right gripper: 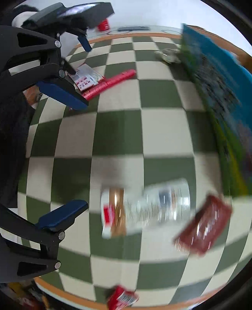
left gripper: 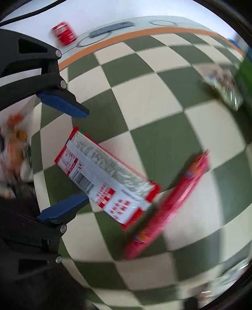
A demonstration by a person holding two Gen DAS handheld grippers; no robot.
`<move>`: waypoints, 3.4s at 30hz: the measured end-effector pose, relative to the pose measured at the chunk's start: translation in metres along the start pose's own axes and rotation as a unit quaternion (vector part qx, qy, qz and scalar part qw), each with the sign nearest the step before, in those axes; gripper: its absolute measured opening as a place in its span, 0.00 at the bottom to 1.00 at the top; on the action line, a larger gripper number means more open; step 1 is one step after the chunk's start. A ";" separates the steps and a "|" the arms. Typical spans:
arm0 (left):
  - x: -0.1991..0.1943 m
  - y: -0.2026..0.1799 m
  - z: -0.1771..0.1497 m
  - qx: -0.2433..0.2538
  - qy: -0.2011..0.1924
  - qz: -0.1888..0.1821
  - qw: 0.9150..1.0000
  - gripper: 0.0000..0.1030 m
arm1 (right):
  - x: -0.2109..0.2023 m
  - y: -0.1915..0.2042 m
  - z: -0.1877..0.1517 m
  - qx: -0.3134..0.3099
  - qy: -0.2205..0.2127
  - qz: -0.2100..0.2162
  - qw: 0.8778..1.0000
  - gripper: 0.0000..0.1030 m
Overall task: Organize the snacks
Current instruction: 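Move both tools back over the remaining snacks on the table, then grasp the white-red spicy strip pack with left tool while right tool grasps the red jerky pouch, then carry both packs into the box and open both tools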
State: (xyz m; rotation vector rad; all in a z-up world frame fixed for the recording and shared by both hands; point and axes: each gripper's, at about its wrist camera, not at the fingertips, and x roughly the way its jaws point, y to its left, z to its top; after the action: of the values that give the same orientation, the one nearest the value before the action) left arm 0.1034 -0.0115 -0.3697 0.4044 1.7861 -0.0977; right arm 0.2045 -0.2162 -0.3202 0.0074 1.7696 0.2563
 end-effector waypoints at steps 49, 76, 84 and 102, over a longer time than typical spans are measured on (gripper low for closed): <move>0.016 0.023 0.023 -0.253 0.040 -0.114 0.960 0.46 | -0.017 -0.107 0.115 -0.038 -0.006 -0.101 0.994 0.69; 0.067 0.043 -0.004 -0.144 0.055 -0.152 0.976 0.65 | -0.002 0.032 0.010 -0.075 0.002 0.028 0.997 0.65; 0.073 0.019 -0.014 -0.114 0.029 -0.124 0.985 0.65 | 0.011 0.038 0.008 -0.066 0.008 0.027 0.997 0.65; 0.031 -0.012 -0.037 -0.153 -0.051 -0.133 0.978 0.44 | 0.025 0.054 -0.012 -0.071 0.009 0.026 0.997 0.65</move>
State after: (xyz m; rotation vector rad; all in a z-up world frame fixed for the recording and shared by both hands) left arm 0.0590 -0.0051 -0.3914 -0.0617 1.7101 -0.0289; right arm 0.1802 -0.1625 -0.3321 -0.0522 1.7669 0.4203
